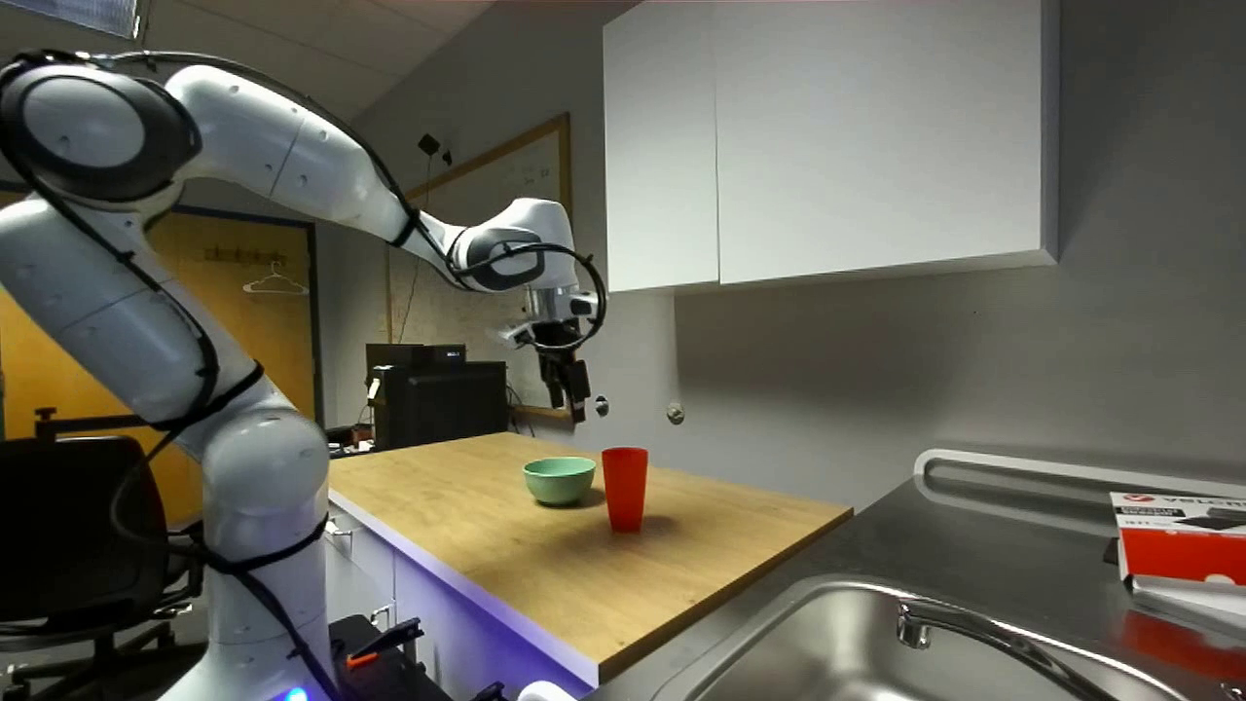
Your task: Pour the contents of the orange cup into the green bowl
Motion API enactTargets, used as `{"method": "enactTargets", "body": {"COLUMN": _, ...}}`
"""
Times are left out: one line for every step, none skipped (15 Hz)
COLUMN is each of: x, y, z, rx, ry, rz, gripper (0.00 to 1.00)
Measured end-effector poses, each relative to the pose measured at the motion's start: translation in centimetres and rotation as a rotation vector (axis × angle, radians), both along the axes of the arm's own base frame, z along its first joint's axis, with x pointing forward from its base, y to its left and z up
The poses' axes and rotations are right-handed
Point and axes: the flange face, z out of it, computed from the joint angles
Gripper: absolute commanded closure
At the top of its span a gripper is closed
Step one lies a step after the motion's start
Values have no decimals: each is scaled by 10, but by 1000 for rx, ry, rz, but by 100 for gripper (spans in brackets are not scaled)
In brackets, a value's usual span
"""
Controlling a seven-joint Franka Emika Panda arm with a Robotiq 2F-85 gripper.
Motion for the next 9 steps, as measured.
{"method": "enactTargets", "body": {"x": 8, "y": -10, "z": -5, "rx": 7, "ry": 10, "rz": -17, "gripper": 0}}
{"method": "enactTargets", "body": {"x": 16, "y": -20, "z": -11, "rx": 14, "ry": 21, "rz": -33, "gripper": 0}}
{"method": "enactTargets", "body": {"x": 24, "y": -30, "z": -18, "rx": 20, "ry": 35, "rz": -47, "gripper": 0}}
{"method": "enactTargets", "body": {"x": 31, "y": -40, "z": -24, "rx": 25, "ry": 50, "rz": -62, "gripper": 0}}
{"method": "enactTargets", "body": {"x": 37, "y": -50, "z": -31, "rx": 30, "ry": 65, "rz": -74, "gripper": 0}}
{"method": "enactTargets", "body": {"x": 43, "y": -59, "z": -37, "rx": 35, "ry": 78, "rz": -87, "gripper": 0}}
{"method": "enactTargets", "body": {"x": 49, "y": -69, "z": -43, "rx": 40, "ry": 90, "rz": -100, "gripper": 0}}
{"method": "enactTargets", "body": {"x": 54, "y": -78, "z": -49, "rx": 44, "ry": 102, "rz": -111, "gripper": 0}}
{"method": "enactTargets", "body": {"x": 59, "y": -86, "z": -54, "rx": 49, "ry": 112, "rz": -122, "gripper": 0}}
